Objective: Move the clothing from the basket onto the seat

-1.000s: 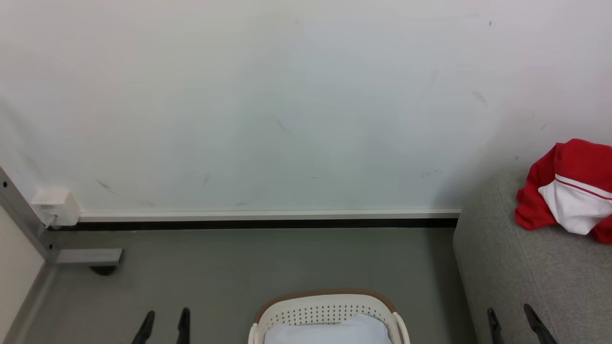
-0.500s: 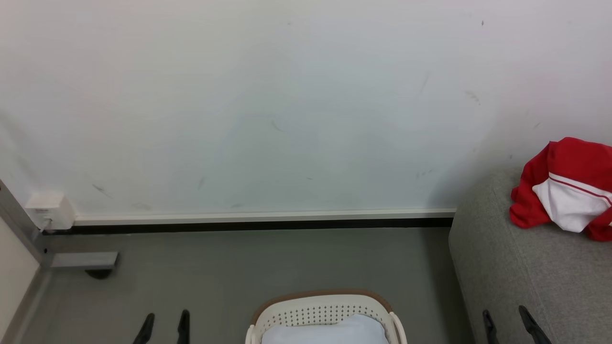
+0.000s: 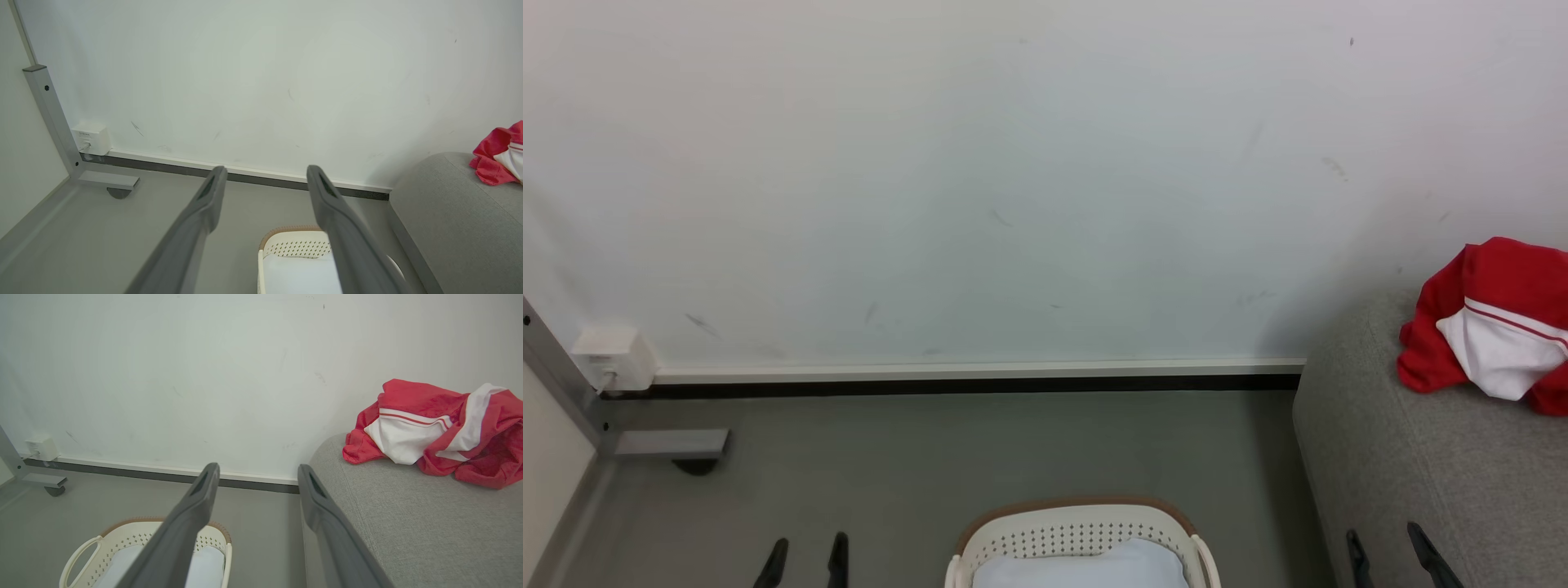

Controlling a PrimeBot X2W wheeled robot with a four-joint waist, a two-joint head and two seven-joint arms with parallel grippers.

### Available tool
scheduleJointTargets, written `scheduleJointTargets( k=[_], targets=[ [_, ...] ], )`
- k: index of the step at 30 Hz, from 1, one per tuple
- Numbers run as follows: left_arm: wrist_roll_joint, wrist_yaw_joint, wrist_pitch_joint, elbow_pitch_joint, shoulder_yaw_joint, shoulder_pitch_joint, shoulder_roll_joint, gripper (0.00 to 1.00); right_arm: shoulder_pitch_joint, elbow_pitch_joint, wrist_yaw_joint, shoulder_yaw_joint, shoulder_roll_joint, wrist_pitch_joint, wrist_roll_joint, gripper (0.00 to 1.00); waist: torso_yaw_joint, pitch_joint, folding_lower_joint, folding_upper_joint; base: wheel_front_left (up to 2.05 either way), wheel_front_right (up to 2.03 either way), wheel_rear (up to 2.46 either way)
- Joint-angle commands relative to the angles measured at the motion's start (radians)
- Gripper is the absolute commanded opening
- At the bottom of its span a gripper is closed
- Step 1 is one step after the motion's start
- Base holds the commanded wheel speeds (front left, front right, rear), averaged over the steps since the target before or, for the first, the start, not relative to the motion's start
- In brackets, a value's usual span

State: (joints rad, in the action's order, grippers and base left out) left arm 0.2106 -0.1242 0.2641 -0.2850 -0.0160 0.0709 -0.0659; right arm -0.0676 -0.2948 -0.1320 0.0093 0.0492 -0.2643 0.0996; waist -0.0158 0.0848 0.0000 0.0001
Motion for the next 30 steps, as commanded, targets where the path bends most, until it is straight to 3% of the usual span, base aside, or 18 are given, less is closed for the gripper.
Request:
scheduleJointTargets(
  k=[1,30],
  targets=[
    [-0.009,-0.004,0.001,-0.004,-0.001,-0.005,0.001,1.0,0.0,-0.004,0.003,0.001,0.002,0.0,0.0,1.0,0.003,0.001,0.0,-0.0001,0.0,0.0,0.0],
    [-0.015,-0.005,0.001,-0.017,-0.008,-0.006,0.007,1.0,0.017,-0.007,0.003,-0.001,0.003,0.0,0.003,1.0,0.027,0.002,0.0,-0.0001,0.0,0.0,0.0]
  ],
)
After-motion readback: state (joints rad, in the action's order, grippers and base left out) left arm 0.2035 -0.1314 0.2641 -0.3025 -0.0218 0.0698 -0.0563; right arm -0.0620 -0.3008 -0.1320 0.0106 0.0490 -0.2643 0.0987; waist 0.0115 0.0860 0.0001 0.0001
